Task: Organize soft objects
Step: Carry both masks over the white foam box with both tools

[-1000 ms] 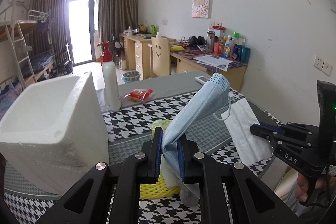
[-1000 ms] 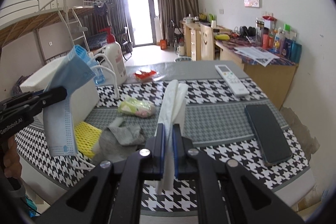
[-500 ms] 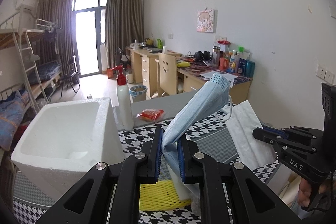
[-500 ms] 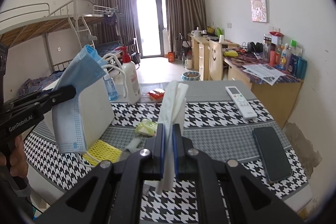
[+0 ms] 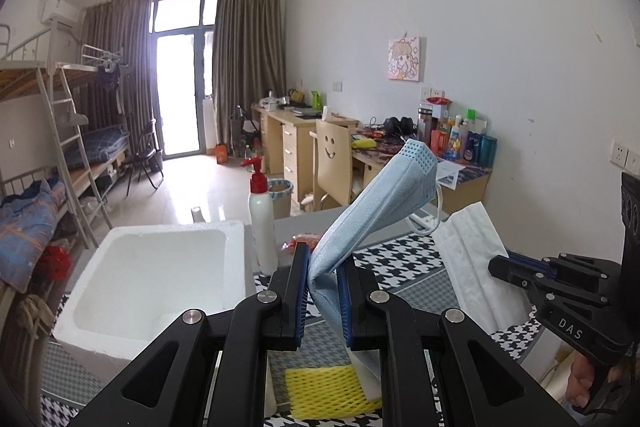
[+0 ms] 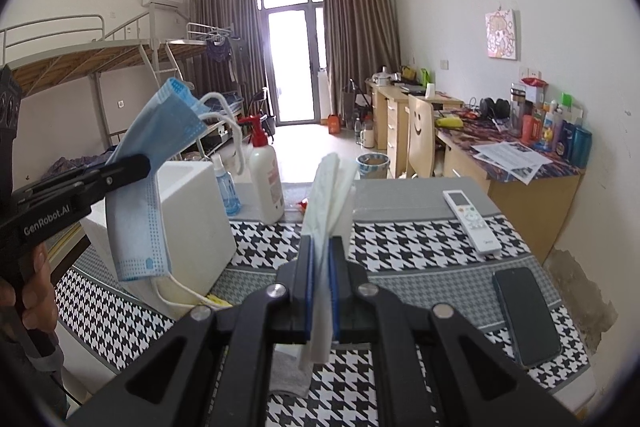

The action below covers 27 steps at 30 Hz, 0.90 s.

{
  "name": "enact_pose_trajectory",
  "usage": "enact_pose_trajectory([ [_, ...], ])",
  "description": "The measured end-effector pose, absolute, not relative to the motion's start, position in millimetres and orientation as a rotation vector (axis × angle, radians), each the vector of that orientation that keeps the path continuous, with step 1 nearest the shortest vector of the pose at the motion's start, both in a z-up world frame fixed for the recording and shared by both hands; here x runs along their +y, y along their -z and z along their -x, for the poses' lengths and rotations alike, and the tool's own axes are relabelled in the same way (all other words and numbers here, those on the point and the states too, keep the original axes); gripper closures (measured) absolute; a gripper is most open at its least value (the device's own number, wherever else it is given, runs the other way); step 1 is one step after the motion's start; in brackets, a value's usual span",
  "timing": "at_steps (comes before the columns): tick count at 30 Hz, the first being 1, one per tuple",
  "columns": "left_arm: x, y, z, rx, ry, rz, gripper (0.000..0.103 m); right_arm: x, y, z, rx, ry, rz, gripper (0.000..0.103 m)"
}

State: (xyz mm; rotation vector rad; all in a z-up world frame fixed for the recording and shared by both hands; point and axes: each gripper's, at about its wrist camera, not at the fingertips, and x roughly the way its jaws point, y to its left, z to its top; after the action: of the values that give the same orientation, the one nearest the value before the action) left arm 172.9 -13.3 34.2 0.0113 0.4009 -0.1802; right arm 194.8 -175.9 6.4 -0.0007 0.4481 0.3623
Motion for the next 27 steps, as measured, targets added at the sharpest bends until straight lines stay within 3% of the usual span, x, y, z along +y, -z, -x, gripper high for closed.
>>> enact_pose_trajectory([
  [27, 49.8, -64.6, -175.9, 0.299, -0.008, 0.033, 0.088, -123.6, -43.4, -203.9, 0.357, -0.484, 0.021, 0.094],
])
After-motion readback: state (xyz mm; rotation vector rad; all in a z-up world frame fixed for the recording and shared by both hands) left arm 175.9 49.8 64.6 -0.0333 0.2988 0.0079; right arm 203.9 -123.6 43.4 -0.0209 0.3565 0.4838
